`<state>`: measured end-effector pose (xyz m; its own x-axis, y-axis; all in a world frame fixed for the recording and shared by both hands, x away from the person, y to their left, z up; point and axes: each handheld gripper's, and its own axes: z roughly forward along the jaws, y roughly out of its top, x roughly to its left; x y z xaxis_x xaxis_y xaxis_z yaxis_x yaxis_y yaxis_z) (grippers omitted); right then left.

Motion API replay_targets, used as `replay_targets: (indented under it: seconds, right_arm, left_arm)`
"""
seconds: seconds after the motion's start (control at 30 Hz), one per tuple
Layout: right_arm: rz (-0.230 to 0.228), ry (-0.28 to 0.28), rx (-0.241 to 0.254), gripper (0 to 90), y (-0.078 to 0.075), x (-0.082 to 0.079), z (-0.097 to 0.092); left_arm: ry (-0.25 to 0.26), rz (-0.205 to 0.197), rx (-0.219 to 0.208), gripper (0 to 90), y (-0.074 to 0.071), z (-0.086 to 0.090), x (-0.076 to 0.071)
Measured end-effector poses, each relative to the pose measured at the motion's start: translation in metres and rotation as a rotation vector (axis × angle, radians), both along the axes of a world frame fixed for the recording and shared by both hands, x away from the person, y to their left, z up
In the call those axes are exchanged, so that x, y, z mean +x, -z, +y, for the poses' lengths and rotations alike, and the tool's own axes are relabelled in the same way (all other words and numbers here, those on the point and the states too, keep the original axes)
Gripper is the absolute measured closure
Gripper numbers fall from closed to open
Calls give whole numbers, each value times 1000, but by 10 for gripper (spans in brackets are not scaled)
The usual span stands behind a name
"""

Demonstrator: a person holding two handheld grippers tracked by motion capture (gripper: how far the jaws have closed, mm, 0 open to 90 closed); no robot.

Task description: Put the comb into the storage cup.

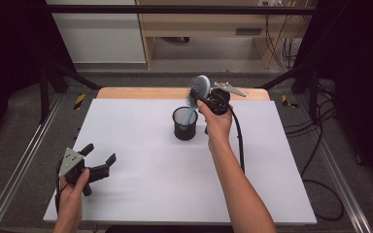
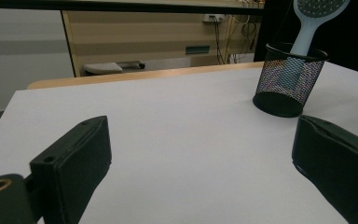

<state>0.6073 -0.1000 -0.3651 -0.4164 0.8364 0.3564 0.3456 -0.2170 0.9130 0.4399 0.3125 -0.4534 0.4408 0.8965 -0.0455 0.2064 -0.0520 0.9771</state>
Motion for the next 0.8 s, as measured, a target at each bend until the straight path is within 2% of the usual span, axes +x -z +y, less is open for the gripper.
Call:
replay_targets:
  seconds: [0.3,0.8]
  right_arm:
    - [17,-17,-32,521,9,0,10]
    - [24,-28,-42,518,14,1,19]
  left_arm:
    - [0,4,-8,47,0,1,0]
    - [2,4,-12,47,0,1,1]
